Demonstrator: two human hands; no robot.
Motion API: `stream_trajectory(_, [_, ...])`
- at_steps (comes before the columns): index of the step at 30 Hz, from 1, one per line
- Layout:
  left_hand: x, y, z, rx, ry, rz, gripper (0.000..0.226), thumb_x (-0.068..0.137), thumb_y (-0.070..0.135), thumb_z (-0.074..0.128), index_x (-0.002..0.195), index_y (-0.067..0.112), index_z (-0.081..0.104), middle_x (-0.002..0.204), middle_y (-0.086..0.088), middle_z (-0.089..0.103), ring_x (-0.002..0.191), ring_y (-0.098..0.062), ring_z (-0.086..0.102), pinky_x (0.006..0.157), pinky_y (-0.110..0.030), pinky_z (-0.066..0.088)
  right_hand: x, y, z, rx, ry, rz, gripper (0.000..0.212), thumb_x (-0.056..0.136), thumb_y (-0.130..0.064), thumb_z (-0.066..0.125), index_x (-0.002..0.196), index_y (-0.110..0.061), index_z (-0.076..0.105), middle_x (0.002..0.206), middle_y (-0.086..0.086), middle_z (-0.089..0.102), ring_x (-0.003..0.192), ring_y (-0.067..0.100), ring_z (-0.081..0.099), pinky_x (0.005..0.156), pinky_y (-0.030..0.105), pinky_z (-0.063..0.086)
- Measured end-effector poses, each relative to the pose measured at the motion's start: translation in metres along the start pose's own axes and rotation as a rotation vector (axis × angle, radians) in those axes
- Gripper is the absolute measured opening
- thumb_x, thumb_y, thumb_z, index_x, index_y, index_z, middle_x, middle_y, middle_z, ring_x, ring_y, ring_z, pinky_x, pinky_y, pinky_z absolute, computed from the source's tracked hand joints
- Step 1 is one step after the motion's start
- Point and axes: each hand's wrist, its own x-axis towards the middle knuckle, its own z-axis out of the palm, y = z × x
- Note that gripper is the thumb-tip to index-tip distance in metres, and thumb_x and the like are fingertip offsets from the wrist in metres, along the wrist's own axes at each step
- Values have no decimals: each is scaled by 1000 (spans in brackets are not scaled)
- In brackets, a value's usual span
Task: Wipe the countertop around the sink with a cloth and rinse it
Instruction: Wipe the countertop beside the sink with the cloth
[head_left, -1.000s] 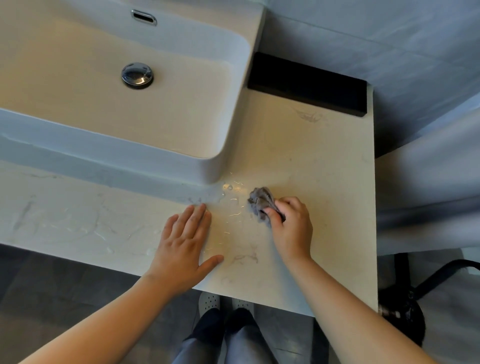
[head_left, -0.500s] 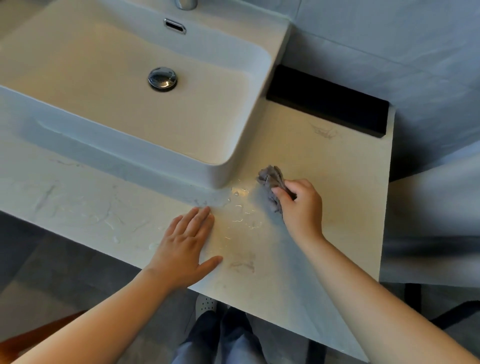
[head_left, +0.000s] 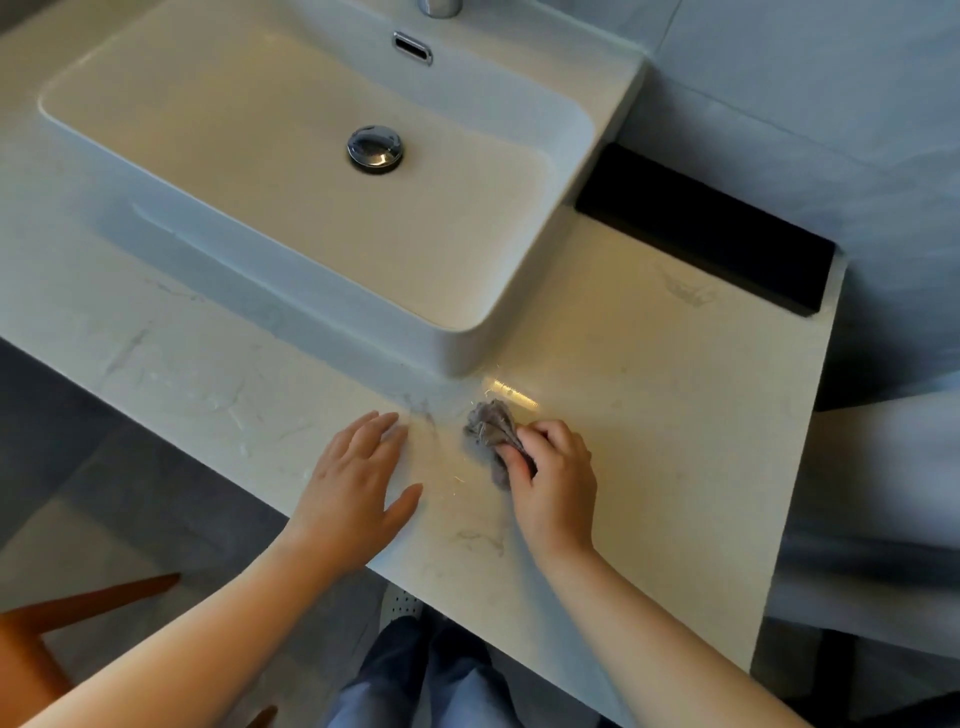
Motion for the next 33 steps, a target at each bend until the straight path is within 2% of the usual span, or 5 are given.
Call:
stream_trajectory(9, [-21, -23, 13, 98, -94, -65, 99, 74, 83, 0, 149, 20, -4, 157, 1, -13, 145, -17, -13, 117, -37, -2, 12, -8, -34, 190, -192, -10, 13, 82, -22, 69, 71, -22, 63, 78, -10, 52, 75, 15, 53, 60, 27, 39])
stream_trajectory(14, [-22, -22, 17, 100, -75, -81, 96, 76, 80, 11, 150, 20, -5, 157, 3, -16, 144, -15, -18, 117, -34, -8, 98, 0, -28, 57, -29, -15, 12, 85, -24, 65, 86, -12, 69, 90, 5, 59, 87, 26, 55, 66, 32, 44])
stream_trajectory(19, [-21, -22, 17, 113, -67, -81, 95, 76, 80, 11, 149, 22, -11, 156, 3, -21, 143, -14, -22, 115, -33, -12, 124, 9, -6, -91, -40, 41, 42, 95, -35, 51, 135, -23, 48, 121, 3, 55, 108, 27, 50, 80, 42, 49])
stream_trajectory(28, [-20, -26, 18, 134, -77, -54, 93, 82, 77, 23, 151, 16, 9, 160, -2, -1, 146, -20, -3, 115, -34, -7, 77, -7, 14, -159, -13, -47, 19, 87, -31, 63, 101, -20, 70, 101, 1, 61, 89, 26, 51, 61, 36, 46])
stream_trajectory(33, [-17, -34, 8, 16, -105, -34, 93, 76, 82, 10, 150, 27, -4, 156, 9, -16, 144, -12, -17, 117, -33, -8, 54, -10, 20, -145, -14, -45, 25, 83, -27, 69, 106, -20, 71, 99, 2, 62, 89, 29, 54, 65, 38, 45])
